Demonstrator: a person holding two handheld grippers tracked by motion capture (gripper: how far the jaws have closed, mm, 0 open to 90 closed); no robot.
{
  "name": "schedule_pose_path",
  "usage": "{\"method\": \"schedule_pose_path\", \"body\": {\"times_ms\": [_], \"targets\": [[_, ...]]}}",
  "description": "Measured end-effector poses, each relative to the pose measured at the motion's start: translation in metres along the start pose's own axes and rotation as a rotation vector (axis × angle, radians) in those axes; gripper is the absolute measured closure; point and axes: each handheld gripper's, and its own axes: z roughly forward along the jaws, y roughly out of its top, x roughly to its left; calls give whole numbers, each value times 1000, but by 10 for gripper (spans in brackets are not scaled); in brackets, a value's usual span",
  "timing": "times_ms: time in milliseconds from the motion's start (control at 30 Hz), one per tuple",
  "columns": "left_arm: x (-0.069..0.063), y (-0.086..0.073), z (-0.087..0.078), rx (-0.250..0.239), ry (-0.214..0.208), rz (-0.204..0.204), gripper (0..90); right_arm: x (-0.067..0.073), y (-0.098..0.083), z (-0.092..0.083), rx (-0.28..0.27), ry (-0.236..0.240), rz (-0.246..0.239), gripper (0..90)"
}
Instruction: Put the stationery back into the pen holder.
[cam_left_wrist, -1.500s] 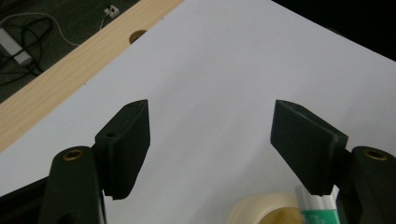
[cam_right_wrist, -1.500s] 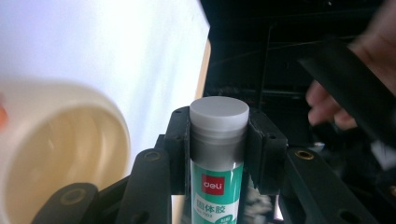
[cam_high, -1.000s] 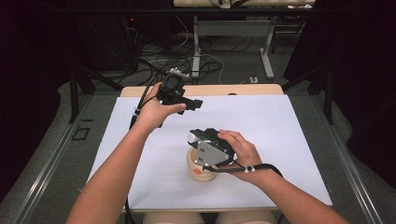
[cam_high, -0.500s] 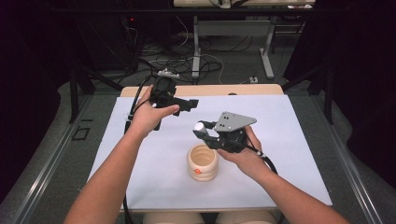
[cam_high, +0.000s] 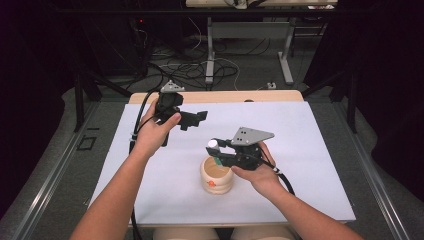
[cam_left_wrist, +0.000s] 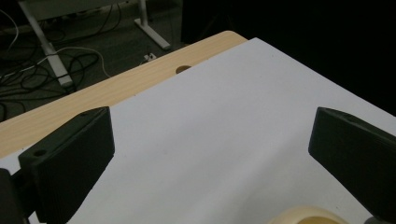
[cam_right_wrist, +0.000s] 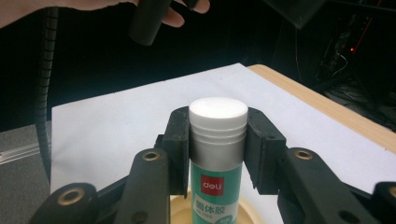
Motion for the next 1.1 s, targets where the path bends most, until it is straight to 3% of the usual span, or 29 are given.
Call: {"method": "schedule_pose_path", "body": {"times_ms": [100, 533, 800, 1100], "targets": [[0, -8, -4, -15, 6, 9, 2, 1, -7, 2, -1, 4, 8, 644], [0, -46, -27, -94, -13, -36, 2, 1, -35, 11, 25, 4, 20, 644], [3, -71, -38, -109, 15, -40, 2, 1, -43, 11, 31, 2, 32, 642], [11, -94, -46, -147, 47, -85, 3, 3, -52, 11, 52, 11, 39, 641]]}}
